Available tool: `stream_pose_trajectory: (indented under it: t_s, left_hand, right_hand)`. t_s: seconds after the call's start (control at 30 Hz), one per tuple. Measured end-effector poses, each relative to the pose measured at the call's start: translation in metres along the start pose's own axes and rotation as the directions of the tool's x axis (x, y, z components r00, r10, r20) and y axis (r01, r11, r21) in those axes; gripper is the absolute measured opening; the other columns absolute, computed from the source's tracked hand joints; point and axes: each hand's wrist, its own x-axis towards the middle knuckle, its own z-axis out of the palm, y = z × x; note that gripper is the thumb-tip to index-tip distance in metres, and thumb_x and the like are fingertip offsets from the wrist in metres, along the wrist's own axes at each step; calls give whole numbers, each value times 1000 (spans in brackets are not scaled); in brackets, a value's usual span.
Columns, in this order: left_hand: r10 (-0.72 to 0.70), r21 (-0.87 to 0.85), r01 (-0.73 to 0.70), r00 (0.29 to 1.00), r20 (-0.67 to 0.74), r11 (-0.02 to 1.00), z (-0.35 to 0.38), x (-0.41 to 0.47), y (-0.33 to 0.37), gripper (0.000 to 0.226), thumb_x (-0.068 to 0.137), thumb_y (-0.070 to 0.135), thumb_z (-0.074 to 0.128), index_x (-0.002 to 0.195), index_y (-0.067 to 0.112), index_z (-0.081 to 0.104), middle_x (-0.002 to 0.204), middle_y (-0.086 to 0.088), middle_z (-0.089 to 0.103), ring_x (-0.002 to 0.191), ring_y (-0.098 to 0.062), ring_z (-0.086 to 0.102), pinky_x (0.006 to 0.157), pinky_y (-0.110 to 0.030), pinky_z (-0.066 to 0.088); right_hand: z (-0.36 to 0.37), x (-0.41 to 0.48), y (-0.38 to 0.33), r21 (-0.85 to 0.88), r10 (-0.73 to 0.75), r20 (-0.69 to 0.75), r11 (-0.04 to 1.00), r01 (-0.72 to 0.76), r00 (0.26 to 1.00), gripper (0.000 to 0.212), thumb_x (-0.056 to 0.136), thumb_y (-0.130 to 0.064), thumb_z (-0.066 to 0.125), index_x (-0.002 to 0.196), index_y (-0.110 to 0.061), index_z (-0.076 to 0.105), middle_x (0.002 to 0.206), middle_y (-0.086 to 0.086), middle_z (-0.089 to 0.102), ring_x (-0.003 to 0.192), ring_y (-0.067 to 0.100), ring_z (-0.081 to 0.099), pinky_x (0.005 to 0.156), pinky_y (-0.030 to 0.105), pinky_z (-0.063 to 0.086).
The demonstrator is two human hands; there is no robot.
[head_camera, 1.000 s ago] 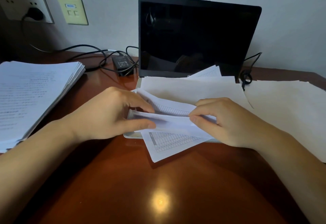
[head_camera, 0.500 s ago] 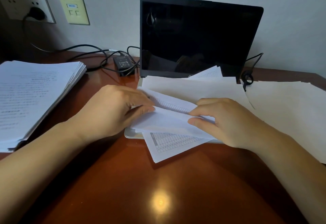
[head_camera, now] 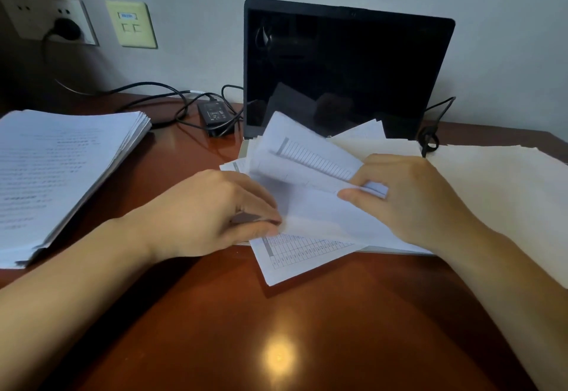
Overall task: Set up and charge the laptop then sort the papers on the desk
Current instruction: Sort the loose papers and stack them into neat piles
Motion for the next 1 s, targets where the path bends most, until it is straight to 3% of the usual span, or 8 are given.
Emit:
stream_pose_trajectory:
  t_s: [0.17, 0.33, 0.43, 0.53, 0.73, 0.8, 1.0]
  left_hand:
    - [4, 25, -4, 1000, 23, 1000, -2, 0, 3, 42, 96, 61, 51, 109, 31, 77, 110, 18, 71, 100, 3, 64, 80, -23, 53]
    - [44, 112, -47, 999, 30, 993, -1, 3, 4, 33, 102, 45, 49, 102, 24, 75, 102, 13, 72, 96, -5, 66, 76, -33, 55]
    - [38, 154, -39, 999, 11, 987, 1, 4, 5, 39, 104, 40, 39, 92, 22, 71, 94, 9, 71, 91, -11, 65, 74, -35, 54]
    - [41, 106, -39, 999, -17, 994, 0, 4, 5, 39, 103, 40, 41, 86, 22, 70, 87, 8, 70, 85, -12, 65, 72, -33, 51]
    - [-21, -15, 20, 997, -72, 1000, -2, 2, 3, 3, 90, 24, 78, 87, 26, 80, 85, 18, 74, 82, 3, 67, 76, -17, 52]
    - [-70, -73, 63, 992, -100, 995, -3, 2, 4, 4, 84, 22, 82, 86, 26, 82, 84, 20, 74, 80, 6, 67, 75, -9, 50]
    - [-269, -294, 228, 957, -110, 928, -5, 1, 9, 5, 77, 26, 85, 77, 30, 82, 78, 20, 75, 76, -7, 71, 67, -27, 55]
  right_hand:
    - [4, -1, -2, 56, 4, 97, 998, -9, 995, 21, 85, -45, 66, 79, -26, 68, 75, -13, 62, 71, 9, 59, 59, 23, 42]
    - [7, -2, -2, 106, -22, 169, 994, 4, 985, 21, 86, -48, 60, 82, -29, 67, 79, -13, 65, 76, 11, 62, 68, 39, 52]
    - [8, -2, -4, 127, -32, 189, 992, 8, 982, 21, 87, -48, 59, 84, -30, 68, 80, -14, 65, 78, 10, 62, 71, 39, 53]
    - [7, -3, -6, 139, -45, 197, 990, 18, 979, 20, 88, -46, 60, 86, -28, 69, 82, -16, 66, 80, 8, 63, 73, 35, 54]
    - [5, -4, -13, 138, -87, 213, 989, 59, 973, 16, 89, -42, 65, 88, -28, 70, 84, -18, 66, 83, 3, 62, 72, 27, 53]
    - [4, -4, -14, 148, -82, 227, 988, 49, 971, 15, 88, -44, 66, 87, -29, 70, 84, -19, 66, 83, 2, 61, 71, 24, 52]
    - [3, -4, -17, 184, -109, 248, 981, 64, 962, 23, 89, -51, 61, 90, -30, 72, 85, -20, 66, 84, 4, 62, 71, 28, 52]
